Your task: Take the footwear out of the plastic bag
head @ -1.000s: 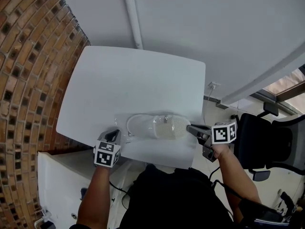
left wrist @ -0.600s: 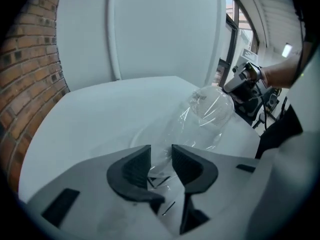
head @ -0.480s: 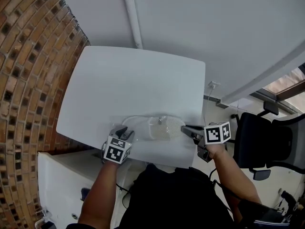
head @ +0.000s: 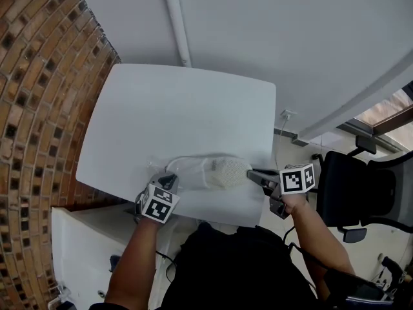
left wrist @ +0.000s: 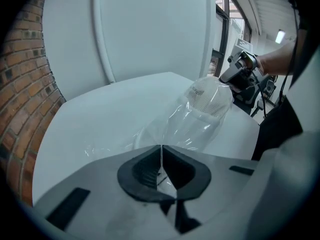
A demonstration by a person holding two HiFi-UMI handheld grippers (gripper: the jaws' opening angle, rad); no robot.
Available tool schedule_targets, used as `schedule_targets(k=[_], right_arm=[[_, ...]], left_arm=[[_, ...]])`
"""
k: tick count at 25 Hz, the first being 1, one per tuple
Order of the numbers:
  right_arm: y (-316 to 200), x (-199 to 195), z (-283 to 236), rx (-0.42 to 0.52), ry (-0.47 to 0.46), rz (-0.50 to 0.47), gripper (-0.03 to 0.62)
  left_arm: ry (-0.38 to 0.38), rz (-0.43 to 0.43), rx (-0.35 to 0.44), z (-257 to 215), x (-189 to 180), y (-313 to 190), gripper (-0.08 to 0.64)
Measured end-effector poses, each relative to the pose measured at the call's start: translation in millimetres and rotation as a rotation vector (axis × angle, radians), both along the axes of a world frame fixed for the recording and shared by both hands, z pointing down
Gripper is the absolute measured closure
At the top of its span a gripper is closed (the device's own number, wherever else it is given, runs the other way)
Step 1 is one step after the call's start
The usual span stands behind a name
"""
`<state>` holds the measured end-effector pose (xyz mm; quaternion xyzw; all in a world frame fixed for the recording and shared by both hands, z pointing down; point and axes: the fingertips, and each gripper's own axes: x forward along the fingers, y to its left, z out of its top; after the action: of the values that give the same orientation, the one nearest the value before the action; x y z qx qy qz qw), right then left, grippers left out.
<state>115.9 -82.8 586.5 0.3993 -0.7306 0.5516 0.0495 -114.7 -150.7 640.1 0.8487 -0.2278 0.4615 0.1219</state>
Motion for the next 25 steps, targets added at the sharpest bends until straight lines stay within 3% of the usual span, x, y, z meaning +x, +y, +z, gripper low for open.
schedule_targets(k=[9,20,25], right_arm=[[7,22,-9,0.008,-0.052,0.045,0.549],[7,48,-57,0.114,-0.229,0.108,0.563],[9,62,-68,0.148,-0.228,0.145,0.563]], left_arm=[[-0.046,-0.074,0.021,2,-23,-14,0.545],[-0.03,-0.239,0.023,1,-47,-46,0.546],[-0.038,-0.287,0.022,1,-53,-56,0.546]])
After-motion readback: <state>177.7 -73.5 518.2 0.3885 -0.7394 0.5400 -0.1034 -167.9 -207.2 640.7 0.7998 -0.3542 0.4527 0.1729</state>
